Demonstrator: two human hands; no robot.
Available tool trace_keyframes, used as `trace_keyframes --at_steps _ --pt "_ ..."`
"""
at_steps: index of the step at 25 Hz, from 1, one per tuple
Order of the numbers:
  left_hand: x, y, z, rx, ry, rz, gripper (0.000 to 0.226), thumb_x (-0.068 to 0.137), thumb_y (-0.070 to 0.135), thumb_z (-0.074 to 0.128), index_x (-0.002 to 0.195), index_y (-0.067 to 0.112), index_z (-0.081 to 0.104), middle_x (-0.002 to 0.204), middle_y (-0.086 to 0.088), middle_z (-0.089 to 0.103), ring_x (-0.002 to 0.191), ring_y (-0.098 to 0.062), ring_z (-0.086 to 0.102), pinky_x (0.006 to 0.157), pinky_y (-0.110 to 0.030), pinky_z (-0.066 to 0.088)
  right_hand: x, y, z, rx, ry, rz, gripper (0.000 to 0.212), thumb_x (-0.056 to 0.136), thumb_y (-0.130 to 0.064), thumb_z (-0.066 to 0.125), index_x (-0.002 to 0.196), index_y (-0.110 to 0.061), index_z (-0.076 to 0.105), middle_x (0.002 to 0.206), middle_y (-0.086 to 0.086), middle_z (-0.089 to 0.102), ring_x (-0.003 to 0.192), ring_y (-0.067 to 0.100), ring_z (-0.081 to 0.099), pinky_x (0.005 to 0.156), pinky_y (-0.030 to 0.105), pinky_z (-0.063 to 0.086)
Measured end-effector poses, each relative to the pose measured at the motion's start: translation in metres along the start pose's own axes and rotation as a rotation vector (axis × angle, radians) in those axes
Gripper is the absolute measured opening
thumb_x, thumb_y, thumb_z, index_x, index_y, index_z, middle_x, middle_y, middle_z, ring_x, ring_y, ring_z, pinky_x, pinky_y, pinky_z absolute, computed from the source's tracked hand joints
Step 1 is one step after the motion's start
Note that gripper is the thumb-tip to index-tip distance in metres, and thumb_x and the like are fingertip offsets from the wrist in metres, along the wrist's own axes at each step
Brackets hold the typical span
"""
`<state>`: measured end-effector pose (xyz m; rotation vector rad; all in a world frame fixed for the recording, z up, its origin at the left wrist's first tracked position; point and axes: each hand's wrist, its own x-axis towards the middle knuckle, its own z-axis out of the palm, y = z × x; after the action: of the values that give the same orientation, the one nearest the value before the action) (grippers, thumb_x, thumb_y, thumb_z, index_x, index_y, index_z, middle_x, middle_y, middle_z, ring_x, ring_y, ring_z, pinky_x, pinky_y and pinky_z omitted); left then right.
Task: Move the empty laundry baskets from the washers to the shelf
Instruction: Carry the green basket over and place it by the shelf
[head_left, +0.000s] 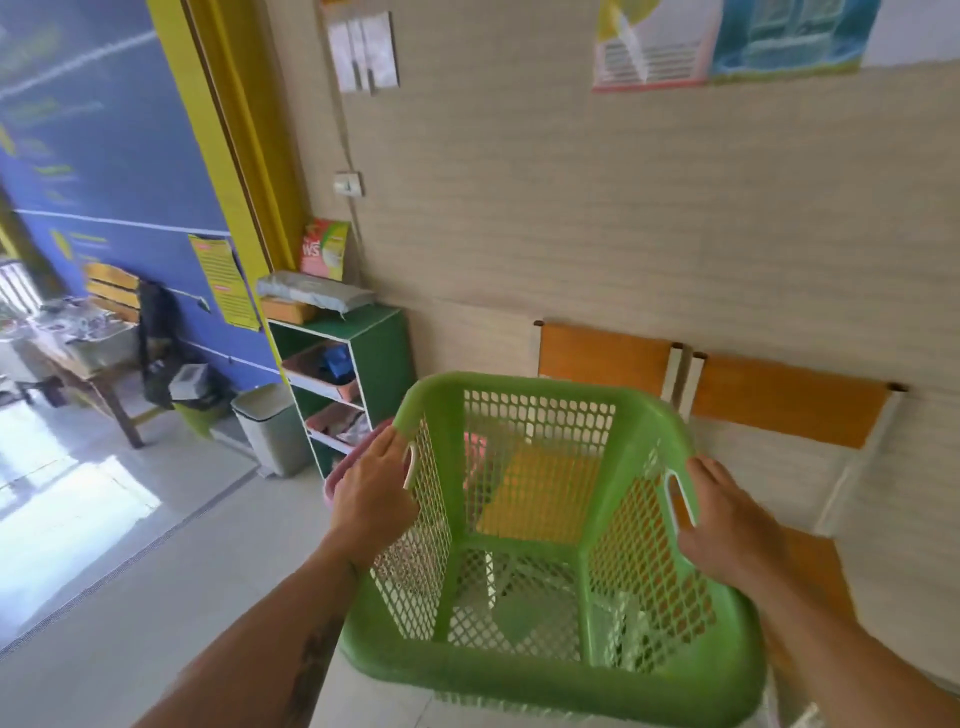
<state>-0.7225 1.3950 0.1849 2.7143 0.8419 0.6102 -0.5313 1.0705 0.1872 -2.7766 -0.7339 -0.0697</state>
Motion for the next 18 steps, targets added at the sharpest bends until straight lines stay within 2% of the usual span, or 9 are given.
trace_keyframes --at_steps 1,3,7,10,15,18 --pt "0.018 -0.01 -0.001 0.016 0.014 -0.023 0.076 0.066 0.002 0.055 0.136 0.027 0.041 0.125 0.011 0.054 0.084 -0.024 0.068 0.063 -0.036 0.058 0.028 -0.012 0.002 0.016 0.003 -0.033 0.087 0.081 -0.017 0.061 0.154 -0.015 0.012 0.164 -0.004 0.008 0.136 0.027 0.042 0.094 0.039 0.047" --pt "0.05 -0.032 -0.003 0.05 0.039 -0.057 0.072 0.068 0.002 0.056 0.135 0.025 0.042 0.128 0.009 0.053 0.081 -0.028 0.068 0.065 -0.042 0.059 0.074 -0.036 0.009 0.037 -0.005 -0.085 0.088 0.08 -0.018 0.062 0.153 -0.016 0.013 0.163 -0.004 0.008 0.138 0.027 0.04 0.095 0.041 0.048" --pt "0.117 -0.087 -0.003 0.126 0.05 -0.079 0.086 0.061 0.003 0.052 0.14 0.031 0.036 0.13 0.012 0.051 0.076 -0.028 0.066 0.061 -0.043 0.059 0.146 -0.093 0.03 0.062 -0.009 -0.13 0.088 0.081 -0.019 0.062 0.154 -0.015 0.012 0.164 -0.003 0.006 0.138 0.026 0.04 0.098 0.041 0.046" --pt "0.175 -0.134 0.001 0.133 0.069 -0.066 0.078 0.061 0.001 0.053 0.136 0.023 0.044 0.13 0.006 0.053 0.087 -0.03 0.066 0.067 -0.043 0.059 0.195 -0.142 0.054 0.06 -0.02 -0.119 0.091 0.081 -0.018 0.061 0.155 -0.016 0.008 0.164 -0.004 0.0 0.14 0.027 0.036 0.099 0.042 0.045" --pt "0.277 -0.216 0.011 0.113 0.033 -0.004 0.066 0.067 0.004 0.062 0.129 0.022 0.047 0.128 0.008 0.049 0.082 -0.03 0.067 0.06 -0.037 0.053 0.264 -0.222 0.096 0.031 -0.012 -0.048 0.089 0.085 -0.024 0.06 0.154 -0.019 0.004 0.164 -0.007 -0.005 0.139 0.028 0.038 0.094 0.044 0.049" --pt "0.336 -0.255 0.015 0.1 -0.006 0.024 0.074 0.066 0.002 0.059 0.135 0.024 0.044 0.137 0.008 0.047 0.087 -0.032 0.066 0.068 -0.042 0.057 0.298 -0.263 0.117 0.036 -0.037 0.022 0.096 0.08 -0.022 0.064 0.155 -0.019 0.004 0.164 -0.006 -0.005 0.141 0.027 0.035 0.098 0.045 0.049"
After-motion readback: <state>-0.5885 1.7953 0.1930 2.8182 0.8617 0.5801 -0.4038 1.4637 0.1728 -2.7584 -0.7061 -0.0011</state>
